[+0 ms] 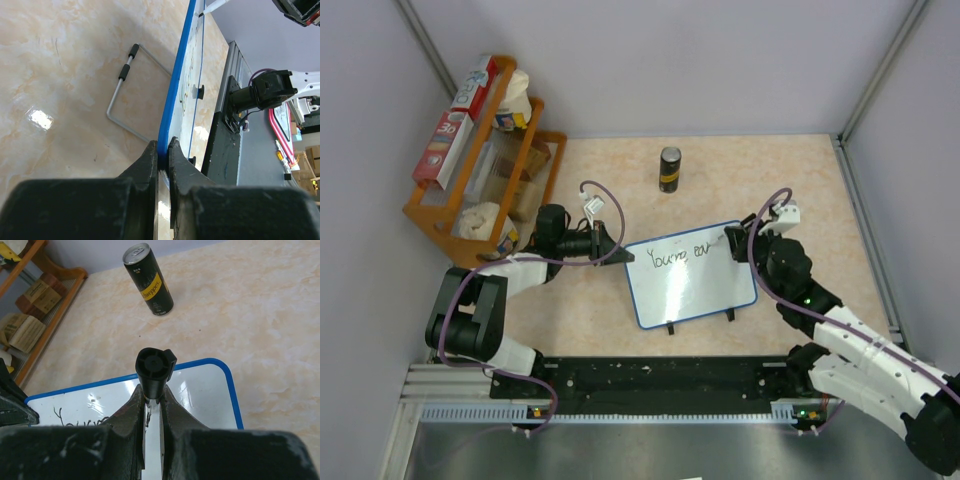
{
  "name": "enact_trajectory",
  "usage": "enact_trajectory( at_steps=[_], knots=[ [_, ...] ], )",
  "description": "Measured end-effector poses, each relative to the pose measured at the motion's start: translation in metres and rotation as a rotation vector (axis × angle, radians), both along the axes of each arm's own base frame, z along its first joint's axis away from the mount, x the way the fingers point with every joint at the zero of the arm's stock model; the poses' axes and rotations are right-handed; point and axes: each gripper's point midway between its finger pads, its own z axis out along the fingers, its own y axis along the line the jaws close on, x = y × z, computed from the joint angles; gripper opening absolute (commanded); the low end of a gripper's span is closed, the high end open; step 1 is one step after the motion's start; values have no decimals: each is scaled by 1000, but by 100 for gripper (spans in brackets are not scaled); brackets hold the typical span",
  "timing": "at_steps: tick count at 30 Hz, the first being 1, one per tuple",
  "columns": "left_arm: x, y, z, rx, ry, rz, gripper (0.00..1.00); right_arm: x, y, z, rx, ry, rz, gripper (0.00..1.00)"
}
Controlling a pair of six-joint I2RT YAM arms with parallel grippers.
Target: Write a sentence on the whiteboard
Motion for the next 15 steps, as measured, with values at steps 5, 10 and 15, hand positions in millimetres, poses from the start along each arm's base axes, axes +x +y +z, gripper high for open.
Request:
enact_trajectory(
  at_steps=[5, 10, 15],
  knots=[
    [0, 0, 0, 0, 0, 0, 0, 1, -1, 0, 2, 0, -5, 0],
    [0, 0, 0, 0, 0, 0, 0, 1, -2, 0, 9, 1, -11, 0],
    [0, 0, 0, 0, 0, 0, 0, 1, -3, 1, 9, 1, -13, 0]
  ],
)
